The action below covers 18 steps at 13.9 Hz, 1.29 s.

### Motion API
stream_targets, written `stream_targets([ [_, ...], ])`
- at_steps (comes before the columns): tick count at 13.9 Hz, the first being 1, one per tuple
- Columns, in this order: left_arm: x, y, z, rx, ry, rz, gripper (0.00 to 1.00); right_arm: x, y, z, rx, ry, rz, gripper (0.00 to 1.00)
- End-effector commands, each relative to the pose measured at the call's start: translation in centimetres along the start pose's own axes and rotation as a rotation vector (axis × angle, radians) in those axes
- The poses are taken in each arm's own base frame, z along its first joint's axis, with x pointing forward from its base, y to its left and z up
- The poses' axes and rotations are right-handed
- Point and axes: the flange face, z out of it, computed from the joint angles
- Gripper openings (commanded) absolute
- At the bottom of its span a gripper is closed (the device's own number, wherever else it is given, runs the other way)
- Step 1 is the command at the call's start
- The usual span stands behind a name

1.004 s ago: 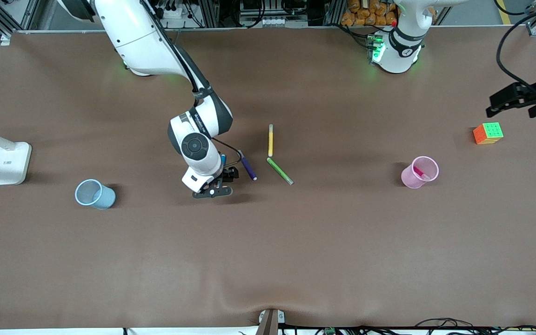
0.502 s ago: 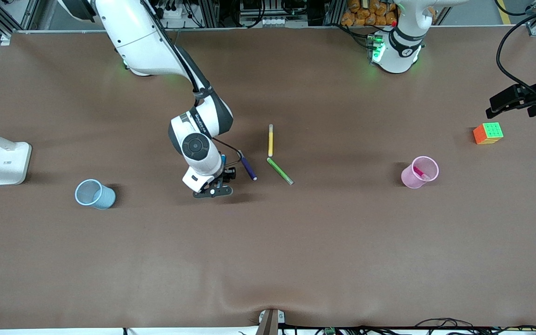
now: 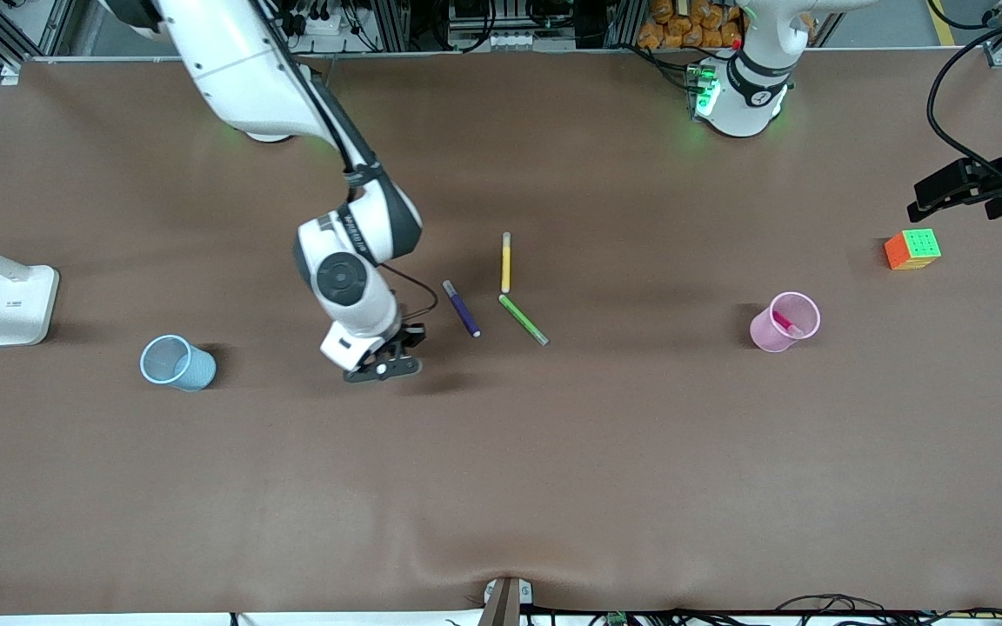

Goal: Place pink and blue markers in matching cups
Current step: 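Grasp the blue marker with the right gripper, then carry the blue marker over the light blue cup with the right gripper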

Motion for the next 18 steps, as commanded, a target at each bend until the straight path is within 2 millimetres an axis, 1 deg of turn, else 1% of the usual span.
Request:
stream_targets([
  [1, 0.4, 0.4, -0.2, -0.004, 0.005, -0.004, 1.00, 1.2, 4.7, -4.9, 0.028, 0.007, -0.149, 0.00],
  [2, 0.4, 0.4, -0.2, -0.004, 0.005, -0.004, 1.00, 1.7, 6.4, -6.4, 0.031, 0.003, -0.205, 0.00],
  [5, 0.4, 0.4, -0.3, -0.006, 0.006, -0.003, 1.00, 3.2, 13.2, -10.9, 0.045, -0.017, -0.430, 0.00],
  [7, 0.4, 0.4, -0.3, -0.006, 0.006, -0.004, 1.00, 4.0, 18.3, -12.9, 0.050, -0.003, -0.600, 0.00],
  [8, 0.4, 0.4, -0.3, -0.004, 0.007, -0.004, 1.00, 4.1, 20.8, -13.5, 0.051, 0.013, -0.689, 0.00],
  [10, 0.4, 0.1, -0.2, -0.004, 0.004, -0.007, 1.00, 3.8, 25.3, -13.8, 0.074, 0.044, -0.819, 0.00],
  [12, 0.4, 0.5, 0.0, -0.005, 0.000, -0.001, 1.00, 3.3, 29.7, -14.1, 0.170, 0.152, -0.876, 0.00],
  [13, 0.3, 0.7, -0.2, -0.007, 0.003, 0.002, 1.00, 2.9, 31.7, -13.7, 0.216, 0.206, -0.896, 0.00],
  [15, 0.4, 0.7, 0.0, -0.010, 0.000, 0.004, 1.00, 1.8, 33.8, -13.1, 0.332, 0.267, -0.925, 0.00],
  [17, 0.6, 0.8, 0.4, -0.011, -0.008, 0.004, 1.00, 0.3, 35.8, -12.8, 0.448, 0.298, -0.902, 0.00],
  [18, 0.5, 0.8, 0.3, -0.009, -0.011, 0.004, 1.00, -0.8, 37.0, -12.4, 0.537, 0.305, -0.863, 0.00],
])
